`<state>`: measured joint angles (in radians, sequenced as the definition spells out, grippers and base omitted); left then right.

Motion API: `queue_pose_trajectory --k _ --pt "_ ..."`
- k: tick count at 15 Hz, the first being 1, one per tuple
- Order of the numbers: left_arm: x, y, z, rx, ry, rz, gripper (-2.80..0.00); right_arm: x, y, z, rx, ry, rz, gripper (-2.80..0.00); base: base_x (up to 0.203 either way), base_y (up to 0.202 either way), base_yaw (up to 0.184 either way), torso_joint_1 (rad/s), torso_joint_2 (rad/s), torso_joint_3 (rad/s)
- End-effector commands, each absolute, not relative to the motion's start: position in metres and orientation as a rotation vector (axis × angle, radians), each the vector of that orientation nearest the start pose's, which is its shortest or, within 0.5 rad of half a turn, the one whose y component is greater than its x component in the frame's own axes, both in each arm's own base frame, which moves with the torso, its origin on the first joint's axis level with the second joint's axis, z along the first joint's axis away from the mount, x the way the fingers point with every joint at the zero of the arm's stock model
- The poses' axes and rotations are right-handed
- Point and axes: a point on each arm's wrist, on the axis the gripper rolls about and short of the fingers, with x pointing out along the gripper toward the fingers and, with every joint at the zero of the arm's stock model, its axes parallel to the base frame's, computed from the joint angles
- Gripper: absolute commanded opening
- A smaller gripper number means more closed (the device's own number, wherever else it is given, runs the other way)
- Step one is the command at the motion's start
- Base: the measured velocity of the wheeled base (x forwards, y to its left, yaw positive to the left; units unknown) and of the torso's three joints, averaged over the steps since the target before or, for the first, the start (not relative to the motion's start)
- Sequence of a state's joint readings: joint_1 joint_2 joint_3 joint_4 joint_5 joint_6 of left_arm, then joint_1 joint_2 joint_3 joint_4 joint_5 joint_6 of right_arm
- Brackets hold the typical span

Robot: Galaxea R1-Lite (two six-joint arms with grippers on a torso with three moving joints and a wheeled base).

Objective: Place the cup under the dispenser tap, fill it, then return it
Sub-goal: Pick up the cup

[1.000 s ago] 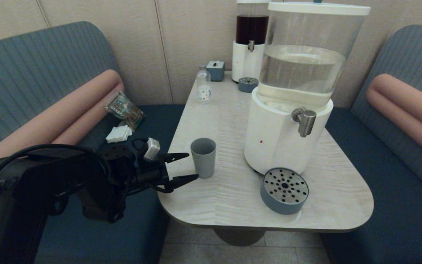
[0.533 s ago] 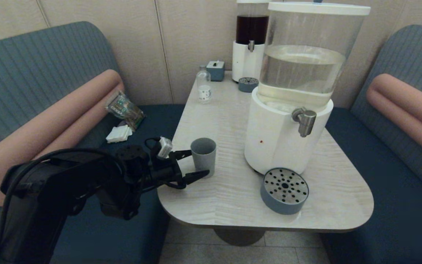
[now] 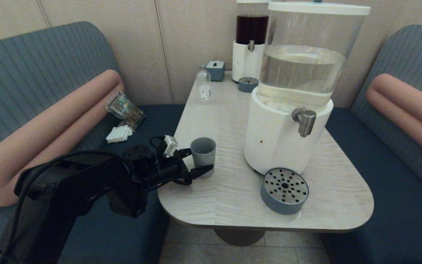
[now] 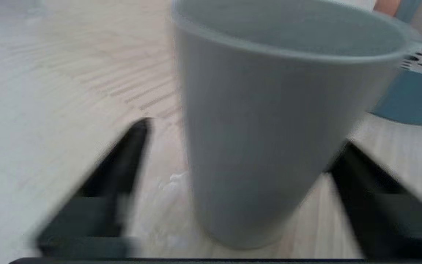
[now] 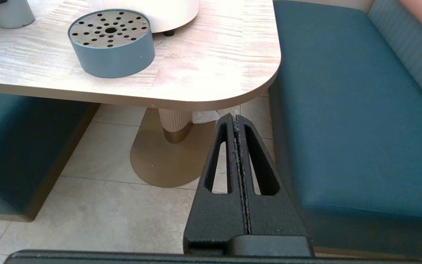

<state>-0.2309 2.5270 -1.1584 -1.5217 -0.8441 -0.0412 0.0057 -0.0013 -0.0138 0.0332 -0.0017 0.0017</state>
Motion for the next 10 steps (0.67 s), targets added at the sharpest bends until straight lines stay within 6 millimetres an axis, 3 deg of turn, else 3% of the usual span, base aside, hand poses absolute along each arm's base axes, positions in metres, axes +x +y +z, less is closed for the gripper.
queue_pose_trajectory --k 1,6,10 --pt "0.432 -0.122 0.033 0.012 -0.143 -1.075 -2.80 -0.024 0.000 0.076 0.001 0.020 0.005 -2.80 0.000 0.000 0.000 0.000 0.00 0.000" --pt "0.429 -0.127 0.040 0.018 -0.156 -1.084 -2.80 -0.024 0.000 0.076 0.001 0.019 0.005 -2.80 0.000 0.000 0.000 0.000 0.00 0.000" --pt "0.414 -0.124 0.064 0.021 -0.172 -1.071 -2.80 -0.024 0.000 0.076 0.001 0.019 0.005 -2.80 0.000 0.000 0.000 0.000 0.00 0.000"
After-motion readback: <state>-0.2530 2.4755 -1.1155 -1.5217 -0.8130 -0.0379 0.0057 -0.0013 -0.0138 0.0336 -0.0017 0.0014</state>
